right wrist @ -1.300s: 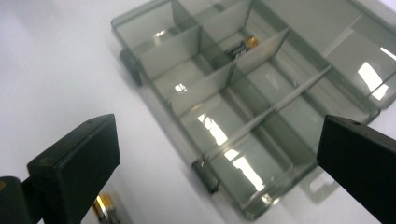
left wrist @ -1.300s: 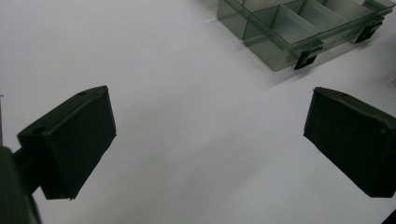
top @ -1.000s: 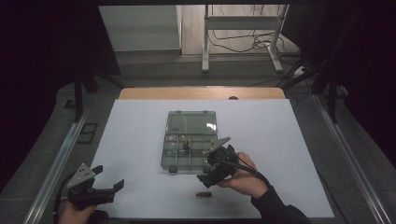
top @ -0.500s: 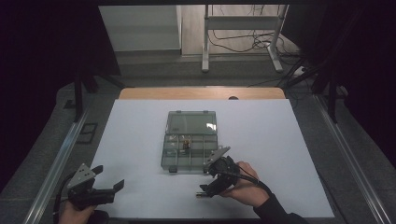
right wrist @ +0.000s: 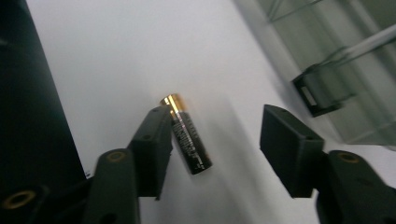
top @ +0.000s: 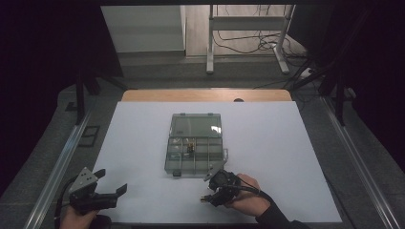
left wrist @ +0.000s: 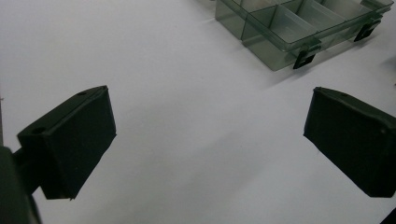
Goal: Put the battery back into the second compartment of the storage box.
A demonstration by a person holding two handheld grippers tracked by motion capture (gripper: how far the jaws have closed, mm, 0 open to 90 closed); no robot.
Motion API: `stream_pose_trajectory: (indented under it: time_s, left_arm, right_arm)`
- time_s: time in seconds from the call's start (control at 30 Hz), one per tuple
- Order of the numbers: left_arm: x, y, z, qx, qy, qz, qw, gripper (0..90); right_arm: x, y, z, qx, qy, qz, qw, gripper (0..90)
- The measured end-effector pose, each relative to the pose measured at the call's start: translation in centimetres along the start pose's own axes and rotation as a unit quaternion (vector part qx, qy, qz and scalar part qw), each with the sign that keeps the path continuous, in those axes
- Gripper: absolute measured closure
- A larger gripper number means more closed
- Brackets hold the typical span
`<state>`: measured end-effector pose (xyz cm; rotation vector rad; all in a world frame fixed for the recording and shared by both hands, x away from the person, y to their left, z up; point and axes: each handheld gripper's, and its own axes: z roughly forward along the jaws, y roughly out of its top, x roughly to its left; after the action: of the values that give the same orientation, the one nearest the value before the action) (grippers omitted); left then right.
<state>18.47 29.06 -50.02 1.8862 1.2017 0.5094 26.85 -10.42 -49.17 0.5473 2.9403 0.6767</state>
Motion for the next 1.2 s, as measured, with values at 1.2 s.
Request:
stream_pose_trajectory:
  time_s: [1.2]
  left_arm:
    - [-0.1,0.0,0.1,0.003,0.001,0.003,1.0000,2.6]
  right_arm:
    - [-0.9,1.1,-2.1,-0.047,0.003,0.032,0.9984,77.6]
